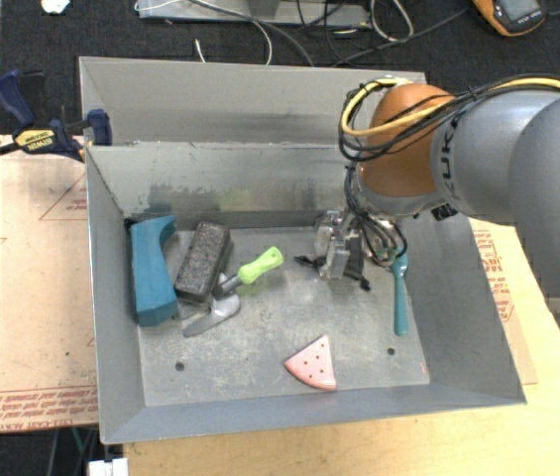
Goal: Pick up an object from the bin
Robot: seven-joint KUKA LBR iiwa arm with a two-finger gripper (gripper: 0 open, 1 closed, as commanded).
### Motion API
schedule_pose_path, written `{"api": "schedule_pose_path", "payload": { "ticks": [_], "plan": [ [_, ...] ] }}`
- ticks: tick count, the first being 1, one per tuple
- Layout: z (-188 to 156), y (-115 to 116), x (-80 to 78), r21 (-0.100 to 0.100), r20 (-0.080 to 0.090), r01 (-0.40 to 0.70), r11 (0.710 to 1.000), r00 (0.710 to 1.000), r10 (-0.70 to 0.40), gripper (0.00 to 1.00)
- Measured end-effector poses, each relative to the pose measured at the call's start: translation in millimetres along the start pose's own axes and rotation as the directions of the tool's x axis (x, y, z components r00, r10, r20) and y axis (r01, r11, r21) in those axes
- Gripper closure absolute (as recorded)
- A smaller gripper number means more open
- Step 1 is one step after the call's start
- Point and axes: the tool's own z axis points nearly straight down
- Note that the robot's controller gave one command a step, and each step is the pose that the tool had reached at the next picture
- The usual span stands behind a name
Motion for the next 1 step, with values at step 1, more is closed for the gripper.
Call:
{"api": "schedule_pose_path", "payload": {
  "ticks": [1],
  "plan": [
    [-0.2, 0.1, 0.1, 0.0, 0.0, 0.0, 1.0, 1.0, 0.0, 1.0]
  ]
}}
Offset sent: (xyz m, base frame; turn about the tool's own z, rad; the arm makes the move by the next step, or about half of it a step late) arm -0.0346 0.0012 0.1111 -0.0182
